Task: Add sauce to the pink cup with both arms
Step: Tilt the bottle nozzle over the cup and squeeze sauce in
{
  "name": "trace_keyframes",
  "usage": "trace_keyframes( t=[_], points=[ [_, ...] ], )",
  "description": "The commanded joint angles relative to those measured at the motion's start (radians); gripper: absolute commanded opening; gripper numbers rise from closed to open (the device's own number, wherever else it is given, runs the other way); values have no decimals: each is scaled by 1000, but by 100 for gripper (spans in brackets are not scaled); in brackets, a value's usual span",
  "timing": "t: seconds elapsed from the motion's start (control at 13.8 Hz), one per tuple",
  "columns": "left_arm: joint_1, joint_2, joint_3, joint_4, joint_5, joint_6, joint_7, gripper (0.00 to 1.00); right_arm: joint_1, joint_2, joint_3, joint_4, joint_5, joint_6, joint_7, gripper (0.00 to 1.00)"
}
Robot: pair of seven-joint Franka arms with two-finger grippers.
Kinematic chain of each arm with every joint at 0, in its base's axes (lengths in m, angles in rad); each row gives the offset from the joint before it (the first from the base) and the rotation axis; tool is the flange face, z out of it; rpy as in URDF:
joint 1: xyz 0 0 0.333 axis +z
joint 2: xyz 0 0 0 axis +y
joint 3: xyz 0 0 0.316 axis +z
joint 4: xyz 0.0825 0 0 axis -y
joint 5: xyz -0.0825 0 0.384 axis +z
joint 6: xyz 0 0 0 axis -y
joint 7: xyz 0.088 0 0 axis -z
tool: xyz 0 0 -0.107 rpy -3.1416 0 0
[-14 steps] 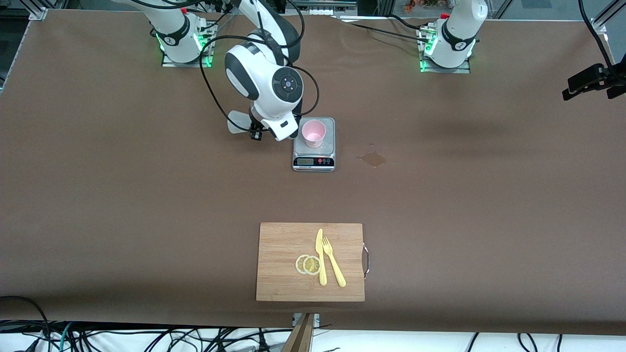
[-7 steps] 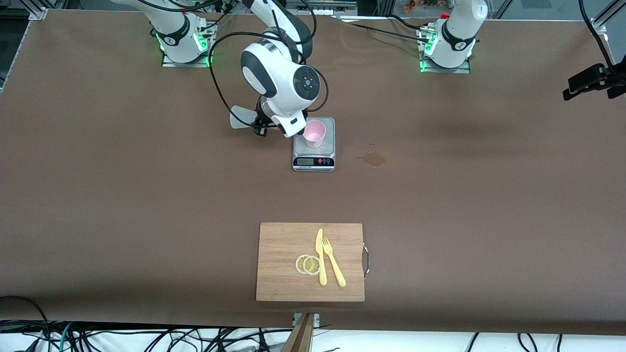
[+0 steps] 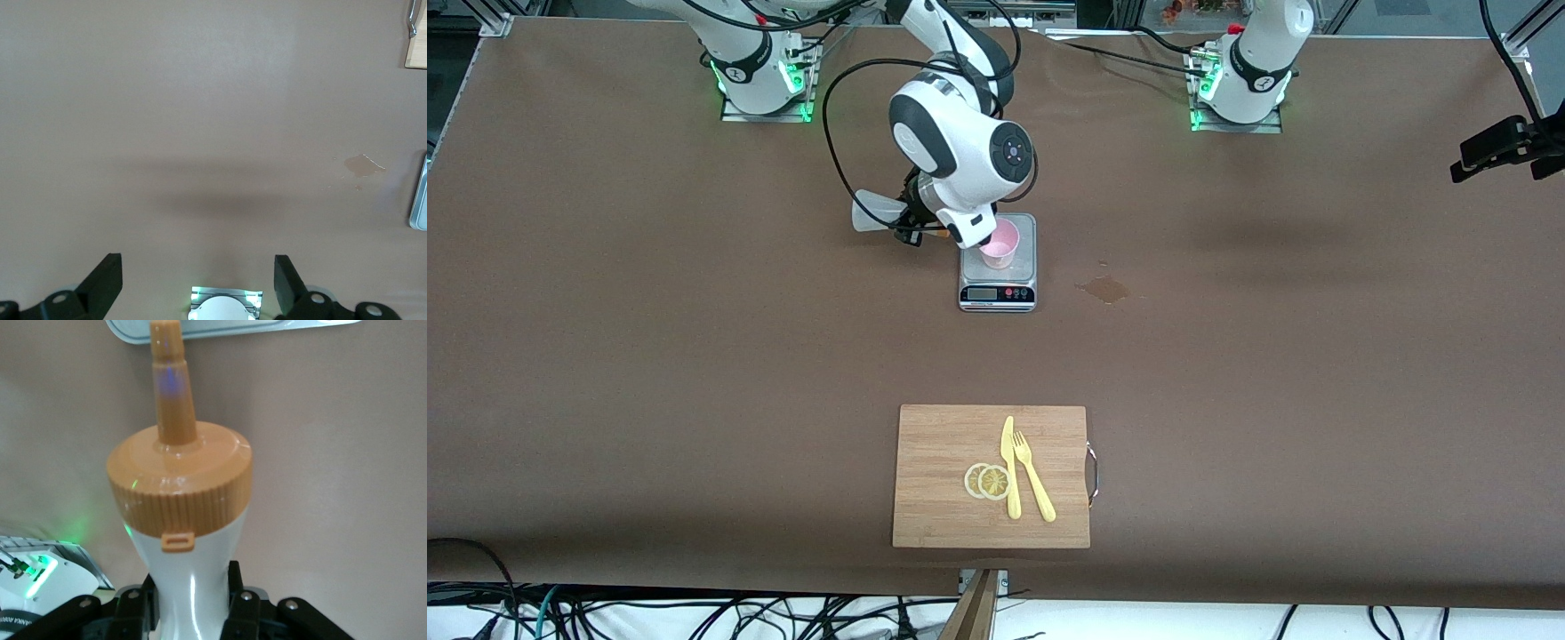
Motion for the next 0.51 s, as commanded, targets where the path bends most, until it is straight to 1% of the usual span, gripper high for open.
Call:
trace_keyframes(
  t=[0.0, 0.29, 0.44],
  points=[
    [5, 6, 4, 20, -30, -17, 22, 100, 24, 36, -6, 66, -38, -63, 9, 13],
    [-4, 6, -3, 23, -30, -15, 22, 100, 41, 71, -6, 106, -67, -95, 8, 13],
    [-14, 14, -5, 23, -39, 2, 22, 100, 61, 92, -6, 144, -84, -118, 8, 13]
  ],
)
